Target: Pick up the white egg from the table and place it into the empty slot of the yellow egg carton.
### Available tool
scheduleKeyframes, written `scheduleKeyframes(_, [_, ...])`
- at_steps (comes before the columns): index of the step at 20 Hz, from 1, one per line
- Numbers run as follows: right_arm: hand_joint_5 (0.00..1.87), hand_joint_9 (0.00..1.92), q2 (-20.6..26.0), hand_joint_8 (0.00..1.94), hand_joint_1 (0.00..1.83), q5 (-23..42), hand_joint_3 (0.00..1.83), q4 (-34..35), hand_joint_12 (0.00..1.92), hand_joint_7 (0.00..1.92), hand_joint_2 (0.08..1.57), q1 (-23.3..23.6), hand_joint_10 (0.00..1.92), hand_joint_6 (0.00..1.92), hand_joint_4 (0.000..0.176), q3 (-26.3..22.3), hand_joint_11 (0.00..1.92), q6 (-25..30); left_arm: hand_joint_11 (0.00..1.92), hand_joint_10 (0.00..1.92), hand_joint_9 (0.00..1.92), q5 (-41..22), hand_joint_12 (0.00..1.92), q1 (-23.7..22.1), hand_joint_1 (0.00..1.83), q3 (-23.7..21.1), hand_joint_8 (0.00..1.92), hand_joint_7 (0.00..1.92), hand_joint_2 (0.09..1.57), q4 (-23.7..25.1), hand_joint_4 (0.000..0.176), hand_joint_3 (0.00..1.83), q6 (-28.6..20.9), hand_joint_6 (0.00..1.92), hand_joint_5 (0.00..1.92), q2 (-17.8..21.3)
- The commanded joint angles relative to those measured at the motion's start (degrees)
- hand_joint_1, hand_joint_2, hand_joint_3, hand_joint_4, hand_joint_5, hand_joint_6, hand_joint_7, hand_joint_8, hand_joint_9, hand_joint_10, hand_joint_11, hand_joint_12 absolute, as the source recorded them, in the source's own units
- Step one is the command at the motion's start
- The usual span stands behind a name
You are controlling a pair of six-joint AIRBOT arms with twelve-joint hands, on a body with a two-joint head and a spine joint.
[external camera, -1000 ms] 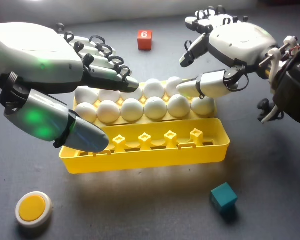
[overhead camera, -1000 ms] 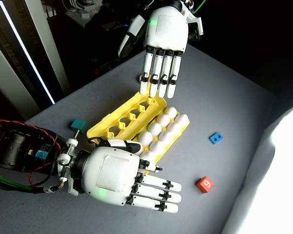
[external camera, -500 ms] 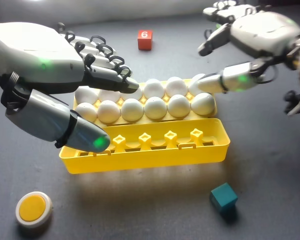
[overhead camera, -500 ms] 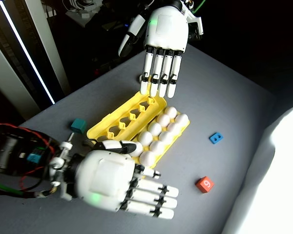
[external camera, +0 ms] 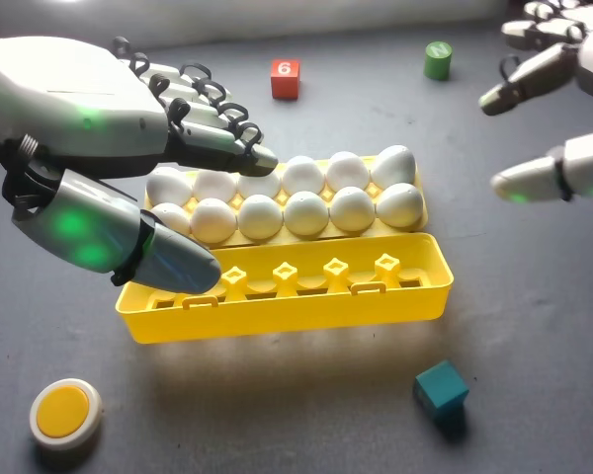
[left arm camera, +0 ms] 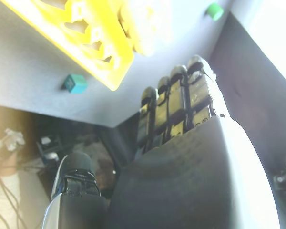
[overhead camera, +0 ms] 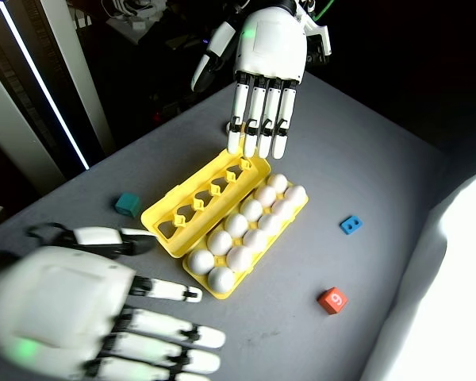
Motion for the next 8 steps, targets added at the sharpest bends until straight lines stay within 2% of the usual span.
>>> scheduleKeyframes(1, [0.68,0.00,1.43,0.02,0.52,6.05,0.00,-0.50,0.00,0.18,0.79,0.21,0.00,0.00,0.176,-0.96,0.00,0.47,0.00,0.00,0.04,3.10,0.02,-0.97,0.00,0.01,0.00,0.07,1.16,-1.85,0.000,0.00,-0.13,0.00,0.12,-0.04])
scheduleKeyframes(2, [0.59,0.05,2.51,0.03,0.49,6.00,0.00,-0.50,0.00,0.22,0.81,0.14,0.02,0.00,0.176,-1.79,0.00,0.47,0.00,0.00,0.04,3.10,0.02,-1.02,0.00,0.05,0.00,0.07,1.16,-1.85,0.000,0.00,-0.13,0.00,0.11,-0.04])
scheduleKeyframes(3, [0.52,0.07,4.01,0.03,0.43,5.90,0.01,-0.50,0.00,0.22,0.85,0.13,0.03,0.00,0.153,-2.83,0.00,0.47,0.00,0.00,0.04,3.10,0.03,-1.16,0.00,0.05,0.00,0.07,1.17,-1.85,0.000,0.00,-0.13,0.00,0.11,-0.04])
scheduleKeyframes(4, [0.52,0.19,5.41,0.04,0.36,5.67,0.00,-0.50,0.42,0.34,0.94,0.09,0.00,0.00,0.078,-3.74,0.00,0.47,0.03,0.01,0.07,3.10,0.04,-1.21,0.00,-0.01,0.01,0.09,1.17,-1.85,0.000,0.00,-0.13,0.01,0.13,-0.04])
scheduleKeyframes(5, [0.52,0.49,6.26,0.22,0.25,5.15,0.01,-0.50,1.07,0.63,1.19,0.10,0.32,0.40,0.000,-4.16,0.13,0.47,0.04,0.01,0.07,3.10,0.05,-1.21,0.00,-0.06,0.01,0.10,1.16,-1.85,0.000,0.00,-0.13,0.01,0.13,-0.04])
scheduleKeyframes(6, [0.54,0.62,7.11,1.02,0.27,4.68,0.01,-0.50,1.48,0.71,1.32,0.10,1.10,1.09,0.000,-4.55,0.34,0.47,0.01,0.00,0.05,3.10,0.03,-1.21,0.00,-0.10,0.00,0.08,1.17,-1.85,0.000,0.00,-0.13,0.00,0.11,-0.04])
scheduleKeyframes(7, [0.50,0.60,7.87,1.35,0.27,3.85,0.01,-0.50,1.63,0.66,1.36,0.09,1.40,1.35,0.000,-4.84,0.38,0.46,0.00,0.00,0.04,3.10,0.03,-1.21,0.00,-0.12,0.00,0.07,1.17,-1.85,0.000,0.00,-0.13,0.00,0.11,-0.04])
scheduleKeyframes(8, [0.51,0.58,8.69,1.82,0.14,2.58,0.01,-0.50,1.86,0.63,1.42,0.09,1.82,1.78,0.000,-5.08,0.44,0.46,0.03,0.01,0.07,3.10,0.05,-1.21,0.00,-0.12,0.01,0.10,1.17,-1.85,0.000,0.00,-0.13,0.01,0.14,-0.04])
